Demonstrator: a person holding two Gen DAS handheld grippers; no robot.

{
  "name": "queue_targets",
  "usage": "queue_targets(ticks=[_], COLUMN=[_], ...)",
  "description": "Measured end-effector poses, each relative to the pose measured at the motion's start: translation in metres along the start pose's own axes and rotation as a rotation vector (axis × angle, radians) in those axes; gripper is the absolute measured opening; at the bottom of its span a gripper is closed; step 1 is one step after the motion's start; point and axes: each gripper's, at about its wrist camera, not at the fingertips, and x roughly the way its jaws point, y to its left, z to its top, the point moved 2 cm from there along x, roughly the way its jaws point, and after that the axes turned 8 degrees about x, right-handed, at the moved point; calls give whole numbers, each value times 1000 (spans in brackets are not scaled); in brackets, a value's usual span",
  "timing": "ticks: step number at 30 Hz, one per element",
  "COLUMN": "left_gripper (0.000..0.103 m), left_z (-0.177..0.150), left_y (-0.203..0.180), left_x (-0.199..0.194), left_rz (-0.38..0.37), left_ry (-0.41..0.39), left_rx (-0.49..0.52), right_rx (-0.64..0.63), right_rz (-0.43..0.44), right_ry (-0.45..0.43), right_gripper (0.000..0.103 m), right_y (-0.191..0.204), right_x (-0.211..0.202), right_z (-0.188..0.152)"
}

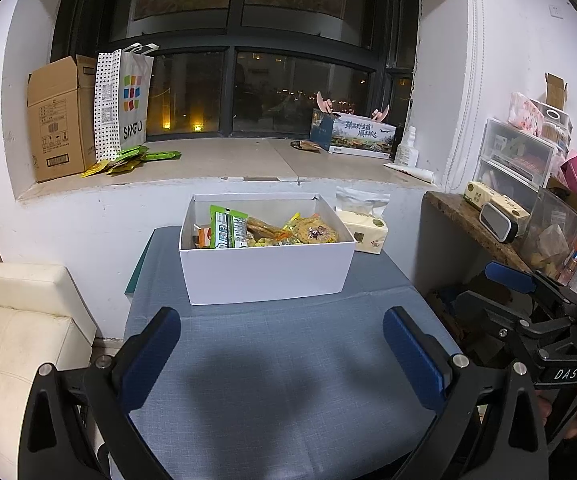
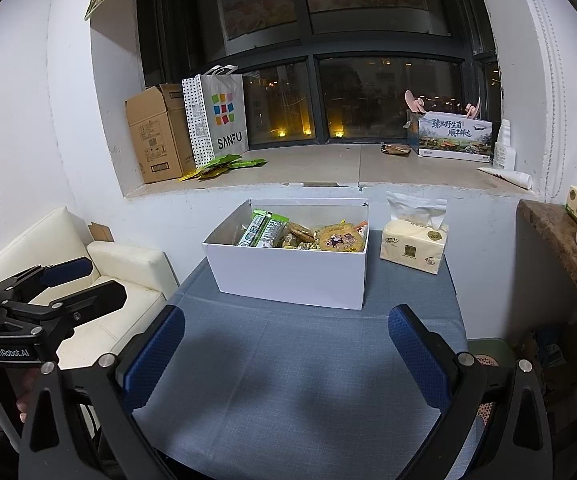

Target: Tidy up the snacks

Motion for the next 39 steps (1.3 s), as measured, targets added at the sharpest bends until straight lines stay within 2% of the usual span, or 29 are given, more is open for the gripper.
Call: queue_targets(ticks=[39], left_gripper=[103], left_z=[0], left_y=[0], left_x=[1], left_rz=[2], left_ry=[4], left_rx=[7], right_rx=[-2], right_rz=[4], right_ry=[2], right_gripper=[103], right_y=[1], right_x=[1], right_z=[-1])
